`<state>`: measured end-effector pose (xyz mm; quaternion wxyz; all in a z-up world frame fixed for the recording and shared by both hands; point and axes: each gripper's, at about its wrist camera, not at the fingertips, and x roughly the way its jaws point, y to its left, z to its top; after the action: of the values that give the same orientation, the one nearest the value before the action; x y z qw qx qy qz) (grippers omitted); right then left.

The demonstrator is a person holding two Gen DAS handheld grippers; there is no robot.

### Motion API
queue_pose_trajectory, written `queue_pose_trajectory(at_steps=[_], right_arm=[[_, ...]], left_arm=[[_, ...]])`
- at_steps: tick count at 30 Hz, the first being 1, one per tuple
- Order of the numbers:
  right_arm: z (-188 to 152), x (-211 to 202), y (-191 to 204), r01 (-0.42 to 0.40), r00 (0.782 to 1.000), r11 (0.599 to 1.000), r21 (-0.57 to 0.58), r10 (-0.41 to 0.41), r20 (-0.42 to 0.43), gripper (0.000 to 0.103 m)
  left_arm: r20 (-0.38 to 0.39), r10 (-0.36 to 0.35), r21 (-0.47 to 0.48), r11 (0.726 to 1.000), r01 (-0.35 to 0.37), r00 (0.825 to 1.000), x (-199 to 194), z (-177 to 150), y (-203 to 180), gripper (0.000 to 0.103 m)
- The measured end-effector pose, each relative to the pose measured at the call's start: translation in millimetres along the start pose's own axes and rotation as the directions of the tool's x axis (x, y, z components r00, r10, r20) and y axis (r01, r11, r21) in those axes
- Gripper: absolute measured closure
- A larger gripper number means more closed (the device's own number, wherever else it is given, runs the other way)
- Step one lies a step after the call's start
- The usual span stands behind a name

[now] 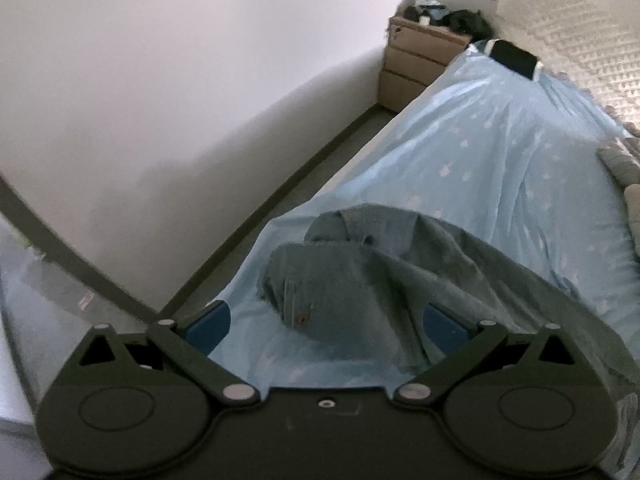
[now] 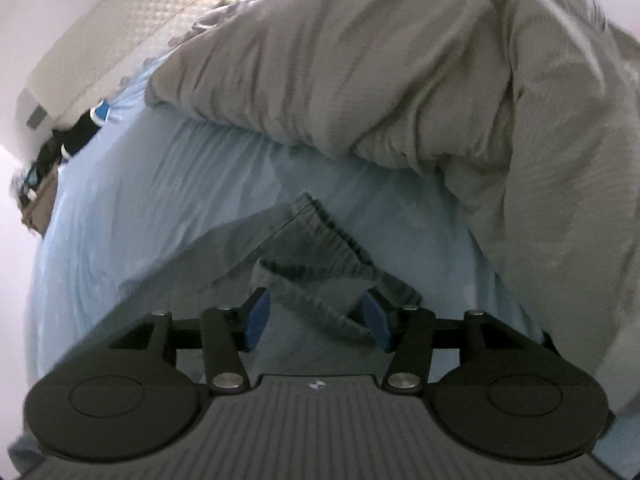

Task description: Fold clothes

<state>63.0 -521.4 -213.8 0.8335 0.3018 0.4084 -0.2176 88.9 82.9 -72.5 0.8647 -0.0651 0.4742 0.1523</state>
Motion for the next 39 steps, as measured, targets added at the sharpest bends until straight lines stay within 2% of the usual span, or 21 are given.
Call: queue_pose_trajectory(at_steps=[6, 14, 16, 18, 20, 23, 25, 28, 32, 33, 34, 39], right_arm=[[-31.9, -30.7, 62.7, 0.001, 1.000, 0.995, -0.104, -0.002, -0.010, 0.048], [-95.4, -52.9, 156.1, -0.053, 0.997, 0.984, -0.171, 0.044, -0.059, 0.048], [-113.1, -56.5, 176.8, -0.071, 0.995, 0.981, -0.180, 0.057, -0.080, 0.048], [-129.6, -61.8, 193.9, -0.081, 0.993, 0.978, -0.191, 0.062, -0.105, 0.048], [-143.9, -69.4, 207.3, -0.087, 0.989, 0.975, -0.205, 0.061, -0.131, 0.048], [-160.5, -79.6, 220.9, -0.083, 0.985, 0.971, -0.223, 0.047, -0.164, 0.048], [-165.8, -85.0, 225.2, -0.075, 0.984, 0.969, -0.235, 0.034, -0.175, 0.048], [-171.5, -93.1, 227.5, -0.051, 0.984, 0.965, -0.258, 0.005, -0.176, 0.047], [-173.5, -106.0, 222.6, 0.000, 0.987, 0.968, -0.251, -0.040, -0.153, 0.047], [-174.4, -110.1, 221.5, 0.012, 0.988, 0.969, -0.246, -0.049, -0.145, 0.047], [-174.9, -113.6, 219.8, 0.025, 0.988, 0.970, -0.244, -0.060, -0.140, 0.047], [-179.4, -126.4, 215.3, 0.076, 0.986, 0.968, -0.240, -0.108, -0.125, 0.046]], left_arm=[[-0.010, -0.073, 0.000, 0.997, 0.073, 0.997, 27.9, 18.0, 26.9, 0.000], [-0.083, -0.159, 0.023, 0.987, 0.161, 0.984, 75.1, 32.4, 57.6, 0.000], [-0.127, -0.182, -0.018, 0.983, 0.182, 0.975, 92.5, 35.0, 69.7, 0.000], [-0.172, -0.235, -0.127, 0.968, 0.215, 0.957, 112.8, 37.3, 89.4, 0.000], [-0.210, -0.294, -0.242, 0.940, 0.242, 0.932, 133.6, 39.5, 109.9, 0.006], [-0.193, -0.372, -0.379, 0.882, 0.281, 0.908, 159.7, 42.0, 136.1, 0.008], [-0.202, -0.393, -0.453, 0.850, 0.270, 0.897, 179.9, 43.5, 148.9, 0.010], [-0.228, -0.442, -0.577, 0.779, 0.245, 0.868, 211.9, 42.4, 165.7, 0.010], [-0.270, -0.499, -0.710, 0.681, 0.180, 0.823, 252.3, 38.5, 179.1, 0.014], [-0.287, -0.508, -0.735, 0.660, 0.153, 0.812, 262.3, 36.8, 180.7, 0.019], [-0.303, -0.516, -0.760, 0.638, 0.123, 0.801, 271.2, 33.8, 182.8, 0.029], [-0.333, -0.566, -0.862, 0.507, 0.000, 0.754, 288.4, 15.5, 198.8, 0.030]])
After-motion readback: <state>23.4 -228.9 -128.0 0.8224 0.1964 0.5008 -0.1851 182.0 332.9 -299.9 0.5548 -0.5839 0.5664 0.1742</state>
